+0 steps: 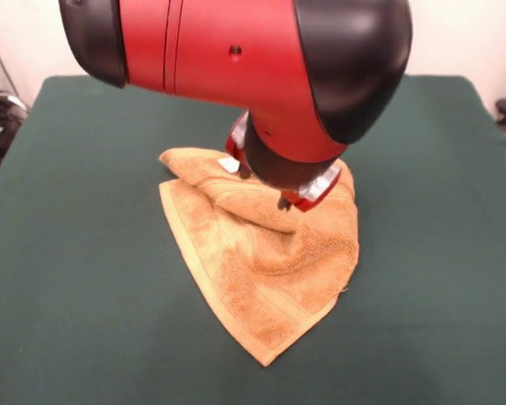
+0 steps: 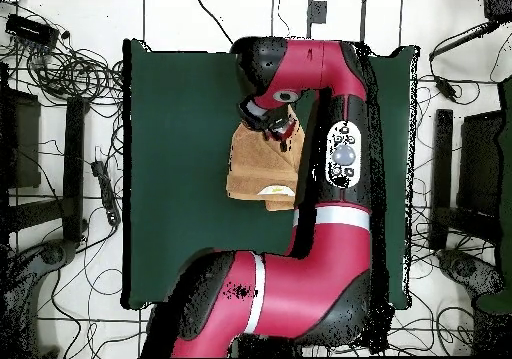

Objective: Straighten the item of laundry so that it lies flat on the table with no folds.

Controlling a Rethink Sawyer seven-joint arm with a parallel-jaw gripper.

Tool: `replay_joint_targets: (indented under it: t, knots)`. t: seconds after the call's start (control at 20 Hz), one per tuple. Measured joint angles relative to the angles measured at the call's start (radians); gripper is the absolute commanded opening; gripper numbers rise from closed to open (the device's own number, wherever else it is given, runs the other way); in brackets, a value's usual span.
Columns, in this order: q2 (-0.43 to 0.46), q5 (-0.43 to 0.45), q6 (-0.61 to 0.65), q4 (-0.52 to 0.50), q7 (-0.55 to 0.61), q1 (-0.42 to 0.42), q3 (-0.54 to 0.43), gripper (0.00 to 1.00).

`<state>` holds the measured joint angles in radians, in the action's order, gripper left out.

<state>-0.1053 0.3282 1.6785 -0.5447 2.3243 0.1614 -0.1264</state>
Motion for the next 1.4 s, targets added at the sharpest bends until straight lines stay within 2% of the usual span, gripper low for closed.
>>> replay_joint_targets:
  t: [0.3, 0.55, 1.0, 1.4]
  knots:
    - [-0.015, -0.017, 0.019, -0.035, 0.000, 0.001, 0.004, 1.00]
    - [-0.089, -0.062, 0.018, -0.143, 0.000, 0.002, 0.008, 1.00]
    - [-0.153, -0.124, -0.002, -0.239, 0.000, 0.003, 0.015, 1.00]
    - [-0.183, -0.130, -0.176, -0.304, 0.000, 0.000, 0.063, 1.00]
